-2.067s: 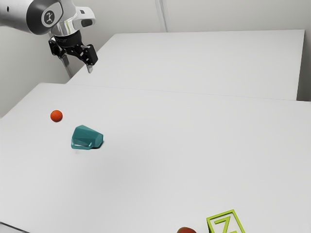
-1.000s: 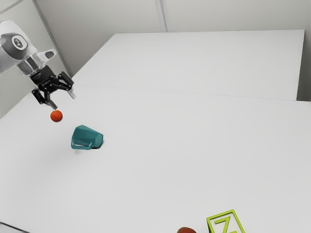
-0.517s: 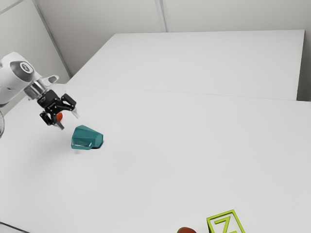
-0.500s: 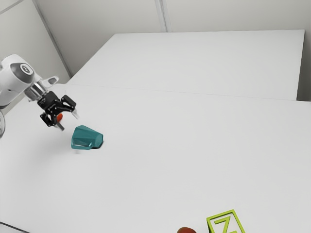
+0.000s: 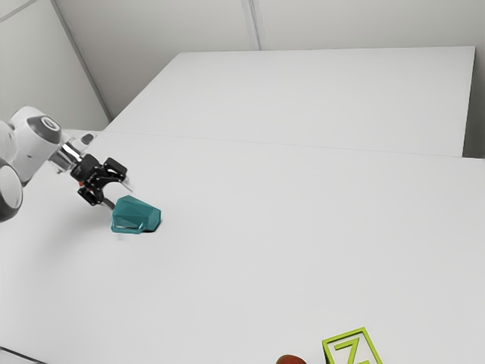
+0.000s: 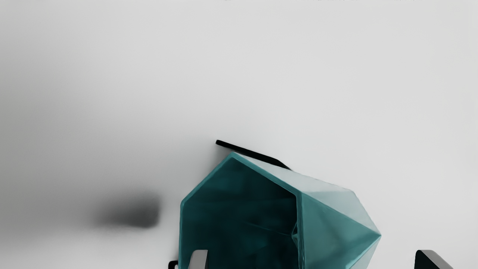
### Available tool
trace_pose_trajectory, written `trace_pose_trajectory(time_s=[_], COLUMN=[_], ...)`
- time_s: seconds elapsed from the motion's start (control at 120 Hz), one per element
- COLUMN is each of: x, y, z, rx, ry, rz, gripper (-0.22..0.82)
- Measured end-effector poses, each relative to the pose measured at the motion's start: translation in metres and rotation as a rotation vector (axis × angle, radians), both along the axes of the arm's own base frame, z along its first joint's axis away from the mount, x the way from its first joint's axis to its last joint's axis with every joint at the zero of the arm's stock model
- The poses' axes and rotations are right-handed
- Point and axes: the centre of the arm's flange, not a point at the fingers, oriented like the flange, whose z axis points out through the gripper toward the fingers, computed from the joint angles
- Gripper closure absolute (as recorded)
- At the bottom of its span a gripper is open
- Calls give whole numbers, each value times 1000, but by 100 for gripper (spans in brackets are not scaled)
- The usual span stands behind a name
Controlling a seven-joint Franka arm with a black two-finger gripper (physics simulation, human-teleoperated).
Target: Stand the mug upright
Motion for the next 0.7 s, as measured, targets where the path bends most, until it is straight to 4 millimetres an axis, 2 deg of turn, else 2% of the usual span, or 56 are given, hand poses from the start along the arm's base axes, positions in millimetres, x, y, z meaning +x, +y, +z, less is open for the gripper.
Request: trace_pose_trajectory(time_s=[0.292,0.333,0.45,0.508,0.7], x=[7,8,9,9,13], y=[-28,-30,-31,-31,-34], z=[-20,-21,-20,-19,-4], rx=[-76,-79,-79,-77,-64], ry=[-34,-38,-49,-53,-82], rz=[-23,-27,-35,-39,-61], gripper=[1,9,40,52,67])
